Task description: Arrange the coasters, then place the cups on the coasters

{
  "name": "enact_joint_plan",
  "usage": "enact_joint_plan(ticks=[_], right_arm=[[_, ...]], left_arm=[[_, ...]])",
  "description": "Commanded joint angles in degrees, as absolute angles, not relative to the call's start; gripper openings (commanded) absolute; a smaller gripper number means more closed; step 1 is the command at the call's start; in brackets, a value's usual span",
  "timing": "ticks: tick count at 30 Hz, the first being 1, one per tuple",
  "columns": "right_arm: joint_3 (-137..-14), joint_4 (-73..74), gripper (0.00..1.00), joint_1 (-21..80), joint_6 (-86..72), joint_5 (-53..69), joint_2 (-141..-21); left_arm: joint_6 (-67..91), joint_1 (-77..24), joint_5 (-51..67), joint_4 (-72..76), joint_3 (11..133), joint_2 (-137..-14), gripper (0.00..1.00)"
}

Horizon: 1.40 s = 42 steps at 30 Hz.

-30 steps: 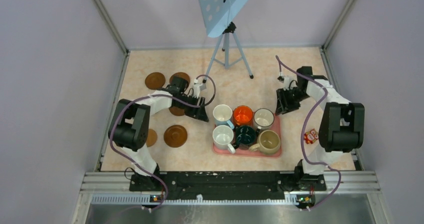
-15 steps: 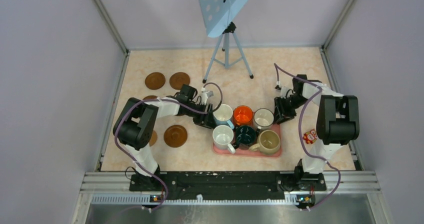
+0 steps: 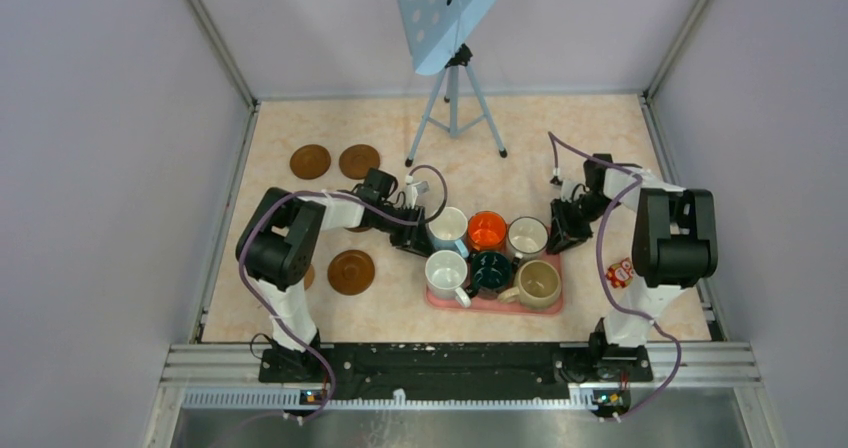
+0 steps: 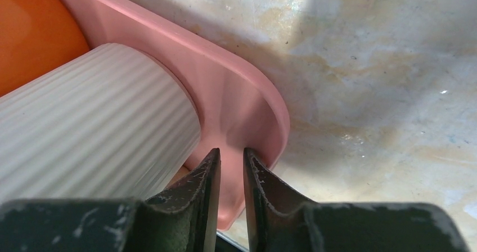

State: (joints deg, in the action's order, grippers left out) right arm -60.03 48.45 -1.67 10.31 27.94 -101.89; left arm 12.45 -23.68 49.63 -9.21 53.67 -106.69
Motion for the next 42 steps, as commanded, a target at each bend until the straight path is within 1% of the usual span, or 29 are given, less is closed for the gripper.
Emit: enact_joint_plan(ticks=[1,5,9,13,21,26,30,34,37,40,42], right_arm=[[-62.15,49.53,0.24,-1.67,12.13,26.08,-102.91],[-64.24,52.61,0.29,-2.28,13.81,23.7,-98.04],[-63.98,53.74,0.37,-3.07,15.45,18.35,-93.35],[-61.78,52.48,0.38,-3.08,15.24,15.03,-94.11],[-61.75,49.75,0.37,-1.23,12.3,21.45,-99.2],[-61.25,48.0,0.29,-0.41,11.46,23.25,-101.51],[-61.55,47.12,0.23,0.4,10.93,25.66,-102.91],[-62.49,46.03,0.1,2.2,10.1,28.27,-104.4],[-63.1,44.68,0.03,2.66,9.32,30.02,-105.44],[-64.26,43.86,0.0,3.19,8.78,31.38,-106.63],[-65.07,43.2,0.0,3.75,8.2,32.15,-107.6]], left_arm=[[10.67,-23.95,43.53,-9.38,54.75,-109.12,0.36],[10.22,-23.86,43.03,-9.58,54.52,-108.46,0.38],[10.12,-23.9,42.92,-9.6,54.24,-108.15,0.39],[10.19,-23.91,43.3,-9.51,54.23,-108.45,0.39],[10.38,-23.98,43.56,-9.56,54.49,-109.53,0.39],[9.96,-23.84,42.98,-9.93,55.01,-109.68,0.34],[9.5,-23.24,42.97,-10.28,55.61,-109.66,0.25],[9.45,-22.31,43.33,-10.52,56.76,-110.27,0.17],[9.27,-21.63,43.26,-10.59,57.57,-110.48,0.12],[9.27,-20.19,43.07,-10.79,58.21,-110.8,0.1],[9.32,-18.99,43.07,-10.96,58.71,-111.11,0.07]])
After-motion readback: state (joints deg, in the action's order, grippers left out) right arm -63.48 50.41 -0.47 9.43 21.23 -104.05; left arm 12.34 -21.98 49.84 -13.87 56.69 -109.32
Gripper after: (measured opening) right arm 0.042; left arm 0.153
